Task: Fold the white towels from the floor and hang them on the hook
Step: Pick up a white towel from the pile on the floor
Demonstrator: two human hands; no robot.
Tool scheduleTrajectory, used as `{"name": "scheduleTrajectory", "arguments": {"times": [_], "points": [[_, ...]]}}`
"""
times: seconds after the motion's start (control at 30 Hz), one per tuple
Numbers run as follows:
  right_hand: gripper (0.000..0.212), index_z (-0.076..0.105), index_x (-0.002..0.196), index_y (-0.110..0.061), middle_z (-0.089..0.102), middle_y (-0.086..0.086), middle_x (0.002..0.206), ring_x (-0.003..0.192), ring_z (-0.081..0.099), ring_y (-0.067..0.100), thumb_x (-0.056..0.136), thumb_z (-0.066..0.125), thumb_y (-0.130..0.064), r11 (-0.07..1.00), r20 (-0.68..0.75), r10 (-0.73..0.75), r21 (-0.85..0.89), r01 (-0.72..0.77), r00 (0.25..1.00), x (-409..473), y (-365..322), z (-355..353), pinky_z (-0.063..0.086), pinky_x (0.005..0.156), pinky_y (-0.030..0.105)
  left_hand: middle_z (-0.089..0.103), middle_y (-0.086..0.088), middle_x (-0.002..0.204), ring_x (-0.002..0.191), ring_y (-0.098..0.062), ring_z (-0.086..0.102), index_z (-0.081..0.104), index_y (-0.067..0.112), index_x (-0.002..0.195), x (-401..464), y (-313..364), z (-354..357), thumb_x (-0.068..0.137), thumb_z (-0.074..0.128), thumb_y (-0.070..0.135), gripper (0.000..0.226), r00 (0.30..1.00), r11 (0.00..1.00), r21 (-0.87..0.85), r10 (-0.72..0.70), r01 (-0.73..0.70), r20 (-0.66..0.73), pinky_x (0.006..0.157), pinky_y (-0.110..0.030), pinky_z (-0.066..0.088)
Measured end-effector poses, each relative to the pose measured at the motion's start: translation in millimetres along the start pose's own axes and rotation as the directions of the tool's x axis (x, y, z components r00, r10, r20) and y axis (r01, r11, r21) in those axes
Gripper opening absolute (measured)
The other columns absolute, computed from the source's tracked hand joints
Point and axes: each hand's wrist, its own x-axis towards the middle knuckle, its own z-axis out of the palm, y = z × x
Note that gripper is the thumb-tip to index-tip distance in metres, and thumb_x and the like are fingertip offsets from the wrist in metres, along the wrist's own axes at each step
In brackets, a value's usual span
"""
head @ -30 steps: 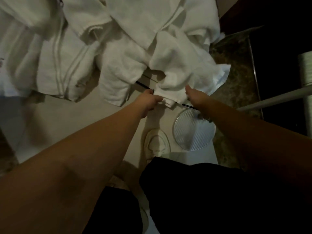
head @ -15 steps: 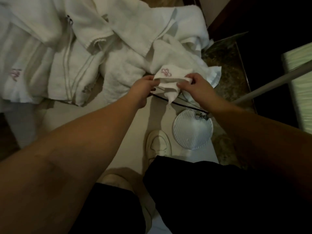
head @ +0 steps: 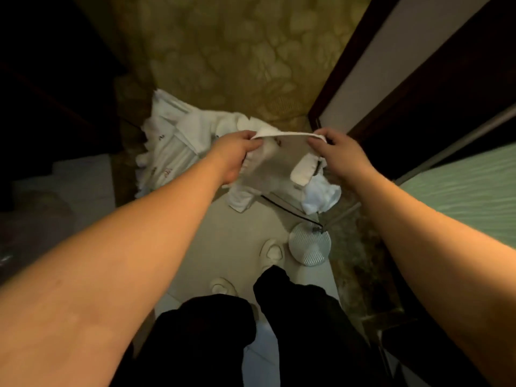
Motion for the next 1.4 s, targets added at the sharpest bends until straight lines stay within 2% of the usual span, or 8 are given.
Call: {"name": "scheduleTrajectory", "arguments": {"times": [0.23,0.4,0.57,0.77,0.87,1.03,1.17,1.4], "points": [[0.017,0.069,0.091,-0.031,0.070,-0.013,0.075,0.069,0.064,0.002,0.095,0.062,-0.045,0.994,0.084,-0.102,0.035,0.100,0.991,-100.1,-158.8,-43.3,0.051,0.064,0.022,0.070,-0.001,0.091,0.083,-0.016,0.064,0.066,0.021,0.094,-166.4,115.3,-28.9,0.103,0.053,0.014,0.018,0.992,0.992,0.108,0.074,-0.062,-0.104,0.068,-0.029,0.051],[0.020,0.069,0.082,-0.032,0.066,-0.012,0.067,0.057,0.058,0.003,0.094,0.063,-0.047,0.979,0.175,-0.204,0.044,0.199,0.963,-164.7,-228.8,-58.3,0.045,0.052,0.021,0.078,-0.001,0.086,0.085,-0.020,0.072,0.074,0.019,0.093,-285.3,143.4,-52.4,0.094,0.068,0.030,0.013,0.987,0.974,0.193,0.137,-0.119,-0.080,0.075,-0.035,0.058],[0.032,0.076,0.102,-0.014,0.074,0.020,0.105,0.089,0.069,0.027,0.094,0.067,-0.043,0.971,0.421,-0.235,0.065,0.230,0.876,-224.2,-263.0,-61.7,0.056,0.086,0.052,0.078,0.002,0.098,0.094,-0.018,0.074,0.079,0.037,0.096,-404.1,131.5,-56.1,0.063,0.076,0.070,0.047,0.962,0.956,0.255,0.196,-0.145,-0.189,0.082,-0.036,0.058],[0.049,0.079,0.100,-0.021,0.078,0.004,0.094,0.088,0.074,0.021,0.078,0.071,-0.064,0.898,0.638,-0.300,-0.061,0.435,0.709,-301.0,-269.5,-46.5,0.060,0.077,0.037,0.078,-0.005,0.094,0.088,-0.019,0.075,0.080,0.026,0.092,-530.6,73.3,-27.8,0.080,0.071,0.047,0.025,0.875,0.955,0.179,0.291,-0.238,-0.387,0.069,-0.025,0.059],[0.035,0.076,0.093,-0.031,0.072,-0.009,0.087,0.080,0.065,0.005,0.089,0.062,-0.063,0.702,0.714,-0.348,-0.231,0.674,0.607,-350.5,-268.5,-34.6,0.047,0.069,0.019,0.078,-0.005,0.098,0.095,-0.022,0.074,0.079,0.025,0.095,-595.7,40.5,-7.4,0.082,0.070,0.047,0.028,0.820,0.947,0.206,0.318,-0.248,-0.476,0.081,-0.034,0.060],[0.016,0.068,0.094,-0.032,0.062,-0.013,0.085,0.080,0.058,0.005,0.093,0.066,-0.047,0.462,0.827,-0.400,-0.190,0.866,0.395,-433.1,-277.0,-16.5,0.039,0.065,0.020,0.077,-0.006,0.091,0.083,-0.018,0.073,0.080,0.023,0.088,-711.3,8.5,17.6,0.086,0.070,0.045,0.024,0.726,0.943,0.231,0.332,-0.240,-0.603,0.072,-0.032,0.055],[0.023,0.066,0.102,-0.021,0.061,0.000,0.099,0.092,0.057,0.018,0.099,0.059,-0.043,0.334,0.803,-0.508,-0.149,0.931,0.311,-497.2,-286.8,-2.8,0.037,0.072,0.029,0.076,-0.009,0.087,0.076,-0.019,0.071,0.075,0.006,0.095,-808.0,-11.9,34.6,0.090,0.071,0.039,0.034,0.614,0.947,0.241,0.321,-0.212,-0.721,0.065,-0.027,0.056],[0.023,0.068,0.092,-0.025,0.064,-0.006,0.080,0.067,0.058,-0.001,0.103,0.051,-0.037,0.340,0.633,-0.740,0.059,0.939,0.228,-634.9,-327.7,24.6,0.040,0.054,0.011,0.076,0.011,0.085,0.075,-0.004,0.073,0.072,0.031,0.094,-977.8,-57.7,50.6,0.091,0.069,0.043,0.013,0.548,0.900,0.422,0.301,0.108,-0.781,0.069,-0.028,0.053]]}}
